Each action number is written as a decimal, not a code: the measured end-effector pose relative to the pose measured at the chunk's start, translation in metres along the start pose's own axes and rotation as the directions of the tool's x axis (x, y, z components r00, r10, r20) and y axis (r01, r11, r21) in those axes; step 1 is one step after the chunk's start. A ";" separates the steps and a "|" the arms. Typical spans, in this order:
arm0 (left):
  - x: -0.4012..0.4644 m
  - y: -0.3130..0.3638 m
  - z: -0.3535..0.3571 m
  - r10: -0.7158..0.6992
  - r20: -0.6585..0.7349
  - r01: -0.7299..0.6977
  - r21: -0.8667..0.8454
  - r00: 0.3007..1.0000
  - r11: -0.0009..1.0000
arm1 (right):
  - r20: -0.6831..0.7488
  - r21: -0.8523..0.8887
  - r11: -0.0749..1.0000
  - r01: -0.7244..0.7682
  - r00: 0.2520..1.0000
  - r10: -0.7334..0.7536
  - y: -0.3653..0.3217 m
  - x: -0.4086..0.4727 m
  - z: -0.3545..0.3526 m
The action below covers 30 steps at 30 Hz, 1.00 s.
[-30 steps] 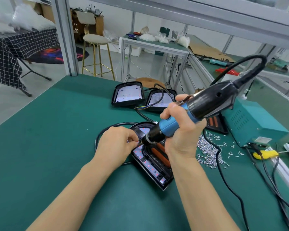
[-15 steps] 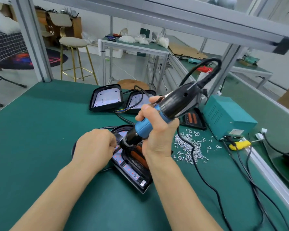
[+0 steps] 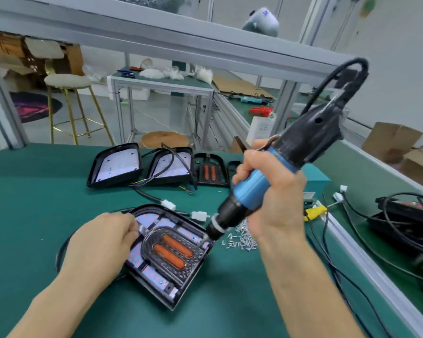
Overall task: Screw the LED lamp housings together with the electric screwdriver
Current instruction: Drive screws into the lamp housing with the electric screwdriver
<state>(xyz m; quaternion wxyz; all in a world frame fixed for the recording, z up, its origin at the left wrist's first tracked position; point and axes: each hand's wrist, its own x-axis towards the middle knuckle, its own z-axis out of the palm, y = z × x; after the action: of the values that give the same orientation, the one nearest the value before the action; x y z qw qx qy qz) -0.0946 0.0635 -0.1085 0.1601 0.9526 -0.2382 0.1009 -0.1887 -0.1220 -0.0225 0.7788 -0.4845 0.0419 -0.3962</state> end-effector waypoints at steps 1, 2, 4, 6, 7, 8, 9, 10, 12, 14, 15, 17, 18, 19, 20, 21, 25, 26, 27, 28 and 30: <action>-0.001 0.007 -0.003 0.027 -0.070 -0.031 -0.046 0.997 0.998 | -0.005 -0.035 0.999 -0.005 1.000 0.005 -0.008 0.004 -0.009; -0.001 0.014 -0.004 0.061 -0.131 -0.075 -0.101 0.989 0.992 | -0.007 -0.088 0.996 -0.009 1.000 0.008 -0.014 0.007 -0.019; 0.000 0.037 -0.009 0.127 -0.221 -0.175 -0.218 0.967 0.960 | -0.011 -0.235 0.972 -0.027 1.000 0.025 -0.024 0.014 -0.038; 0.000 0.068 -0.006 0.247 -0.134 -0.268 -0.169 0.960 0.949 | -0.038 -0.387 0.919 -0.069 0.998 0.059 -0.027 0.020 -0.058; -0.001 0.087 -0.003 0.324 -0.092 -0.331 -0.083 0.942 0.940 | -0.059 -0.463 0.881 -0.099 0.995 0.081 -0.026 0.023 -0.068; -0.002 0.103 0.002 0.418 -0.109 -0.423 -0.026 0.902 0.906 | -0.081 -0.546 0.827 -0.132 0.991 0.104 -0.023 0.025 -0.078; -0.003 0.118 0.006 0.496 -0.106 -0.496 0.028 0.862 0.868 | -0.108 -0.633 0.756 -0.164 0.986 0.124 -0.020 0.026 -0.086; -0.003 0.129 0.016 0.566 -0.137 -0.560 0.084 0.813 0.824 | -0.134 -0.712 0.674 -0.196 0.981 0.143 -0.017 0.028 -0.095; -0.005 0.146 0.037 0.612 -0.229 -0.603 0.116 0.757 0.789 | -0.164 -0.841 0.489 -0.231 0.971 0.177 -0.011 0.029 -0.112; -0.006 0.154 0.058 0.615 -0.315 -0.602 0.152 0.723 0.784 | -0.184 -0.916 0.319 -0.243 0.962 0.204 -0.004 0.027 -0.126; -0.005 0.157 0.064 0.599 -0.330 -0.588 0.145 0.730 0.796 | -0.194 -0.919 0.295 -0.260 0.952 0.235 -0.002 0.025 -0.130; -0.004 0.161 0.075 0.571 -0.365 -0.550 0.169 0.735 0.818 | -0.194 -0.884 0.349 -0.310 0.924 0.329 0.003 0.018 -0.133; -0.004 0.161 0.082 0.561 -0.400 -0.540 0.176 0.725 0.823 | -0.182 -0.864 0.383 -0.326 0.912 0.367 0.005 0.016 -0.131; -0.005 0.161 0.085 0.547 -0.425 -0.531 0.168 0.721 0.831 | -0.165 -0.854 0.404 -0.327 0.907 0.386 0.006 0.015 -0.128; -0.005 0.161 0.088 0.539 -0.436 -0.529 0.157 0.721 0.834 | -0.151 -0.856 0.406 -0.319 0.907 0.394 0.007 0.016 -0.125; -0.006 0.160 0.089 0.534 -0.438 -0.529 0.146 0.723 0.836 | -0.141 -0.867 0.395 -0.304 0.909 0.391 0.006 0.019 -0.122; -0.010 0.142 0.058 0.506 -0.450 -0.540 0.062 0.736 0.840 | -0.177 -0.902 0.329 -0.279 0.935 0.307 0.002 0.033 -0.121; -0.010 0.129 0.045 0.472 -0.469 -0.523 0.026 0.746 0.852 | -0.184 -0.910 0.306 -0.279 0.934 0.305 0.000 0.036 -0.124; -0.010 0.111 0.032 0.409 -0.486 -0.483 -0.032 0.772 0.875 | -0.189 -0.920 0.274 -0.281 0.929 0.319 -0.002 0.040 -0.129; -0.009 0.088 0.023 0.314 -0.483 -0.410 -0.107 0.818 0.906 | -0.196 -0.935 0.218 -0.281 0.919 0.342 -0.003 0.043 -0.135; -0.008 0.032 0.012 0.059 -0.417 -0.169 -0.233 0.907 0.958 | -0.225 -0.969 0.011 -0.247 0.899 0.375 -0.005 0.050 -0.150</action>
<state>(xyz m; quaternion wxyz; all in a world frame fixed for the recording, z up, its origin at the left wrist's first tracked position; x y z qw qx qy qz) -0.1155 0.0359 -0.1140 0.3248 0.8654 -0.2666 0.2729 -0.2244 -0.2638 -0.0816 0.3176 -0.8738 0.3634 -0.0590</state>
